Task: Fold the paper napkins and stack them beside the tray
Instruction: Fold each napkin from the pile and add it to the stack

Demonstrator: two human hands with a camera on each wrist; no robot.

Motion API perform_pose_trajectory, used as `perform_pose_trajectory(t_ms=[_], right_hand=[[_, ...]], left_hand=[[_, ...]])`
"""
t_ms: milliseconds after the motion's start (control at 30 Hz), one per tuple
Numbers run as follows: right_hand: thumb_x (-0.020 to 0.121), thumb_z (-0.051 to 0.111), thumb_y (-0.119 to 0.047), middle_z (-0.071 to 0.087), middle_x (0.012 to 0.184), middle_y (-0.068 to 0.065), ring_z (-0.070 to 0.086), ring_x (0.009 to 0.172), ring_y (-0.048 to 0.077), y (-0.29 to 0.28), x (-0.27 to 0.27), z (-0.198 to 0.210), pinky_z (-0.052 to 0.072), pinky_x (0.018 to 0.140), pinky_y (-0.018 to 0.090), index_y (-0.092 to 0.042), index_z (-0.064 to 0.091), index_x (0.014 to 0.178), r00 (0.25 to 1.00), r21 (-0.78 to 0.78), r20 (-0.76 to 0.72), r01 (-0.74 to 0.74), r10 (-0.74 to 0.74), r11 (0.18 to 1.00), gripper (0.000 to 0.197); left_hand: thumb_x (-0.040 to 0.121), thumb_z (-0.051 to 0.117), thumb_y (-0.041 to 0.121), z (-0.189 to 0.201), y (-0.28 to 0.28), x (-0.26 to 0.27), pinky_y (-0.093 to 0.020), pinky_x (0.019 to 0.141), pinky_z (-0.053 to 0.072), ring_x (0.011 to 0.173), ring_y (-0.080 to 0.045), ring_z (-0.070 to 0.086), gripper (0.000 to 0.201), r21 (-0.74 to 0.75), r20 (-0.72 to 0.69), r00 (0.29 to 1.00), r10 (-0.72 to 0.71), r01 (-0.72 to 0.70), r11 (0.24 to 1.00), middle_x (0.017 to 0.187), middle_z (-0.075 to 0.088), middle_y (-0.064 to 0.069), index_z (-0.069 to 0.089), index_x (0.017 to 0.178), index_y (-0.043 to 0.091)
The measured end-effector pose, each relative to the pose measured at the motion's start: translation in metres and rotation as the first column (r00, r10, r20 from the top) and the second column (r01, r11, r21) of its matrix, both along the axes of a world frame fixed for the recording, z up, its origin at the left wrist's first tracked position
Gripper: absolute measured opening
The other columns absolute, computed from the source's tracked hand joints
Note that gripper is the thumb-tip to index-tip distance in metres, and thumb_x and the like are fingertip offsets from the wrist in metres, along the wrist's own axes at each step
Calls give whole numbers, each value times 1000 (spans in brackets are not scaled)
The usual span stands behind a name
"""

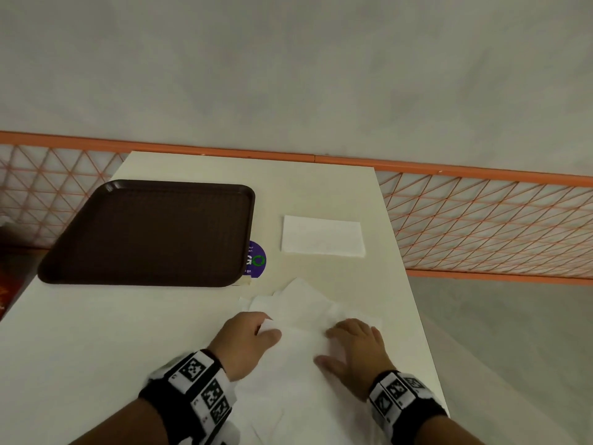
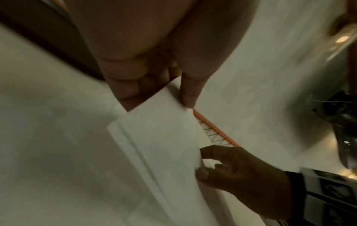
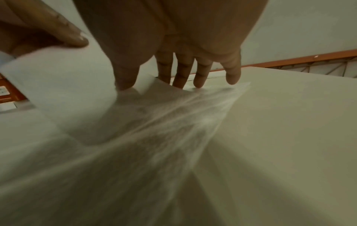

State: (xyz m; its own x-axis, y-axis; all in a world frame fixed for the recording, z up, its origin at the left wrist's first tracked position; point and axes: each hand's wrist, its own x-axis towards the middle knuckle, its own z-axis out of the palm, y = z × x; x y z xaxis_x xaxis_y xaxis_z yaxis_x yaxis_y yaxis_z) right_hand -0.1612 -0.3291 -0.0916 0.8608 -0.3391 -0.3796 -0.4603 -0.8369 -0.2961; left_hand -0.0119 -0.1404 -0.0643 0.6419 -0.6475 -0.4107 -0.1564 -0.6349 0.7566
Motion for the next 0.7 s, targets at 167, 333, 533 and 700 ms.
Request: perform_pose_trajectory(t_ms=[167,333,533,700], right_hand=[[86,58,-54,52,133,-14,41,130,9,-19,0,9,25,115,36,-28,59,118,999,170,24,27,-31,985,41],[82,73,-26,66,73,-7,56,66,5,-43,7,33,47,63,21,-19,64,77,928,552,135,222,-348,804,12],[80,76,-20,70,69,-1,64,65,17,-85,46,28,54,64,33,-14,70,74,779,648,122,406,-615,644,11],[79,77,-25,67,65,5,60,59,24,-124,89,20,51,57,34,-13,67,65,668,639,110,520,-736,567,21]], left_hand=[[92,56,34,24,-16,4,-44,86,54,88,-21,69,21,-141,-114,989,-90,73,987,92,73,-4,68,96,18],[95,58,25,28,-28,35,-41,81,56,81,-23,70,18,-212,-146,988,51,-82,974,83,74,-4,68,88,12],[94,59,27,14,-60,63,-30,55,51,45,-17,52,34,9,-128,983,130,-130,991,55,49,-6,48,67,8],[95,57,24,10,-102,102,-22,45,49,52,-17,57,32,-13,-35,983,181,-181,983,68,59,-12,58,75,-1]])
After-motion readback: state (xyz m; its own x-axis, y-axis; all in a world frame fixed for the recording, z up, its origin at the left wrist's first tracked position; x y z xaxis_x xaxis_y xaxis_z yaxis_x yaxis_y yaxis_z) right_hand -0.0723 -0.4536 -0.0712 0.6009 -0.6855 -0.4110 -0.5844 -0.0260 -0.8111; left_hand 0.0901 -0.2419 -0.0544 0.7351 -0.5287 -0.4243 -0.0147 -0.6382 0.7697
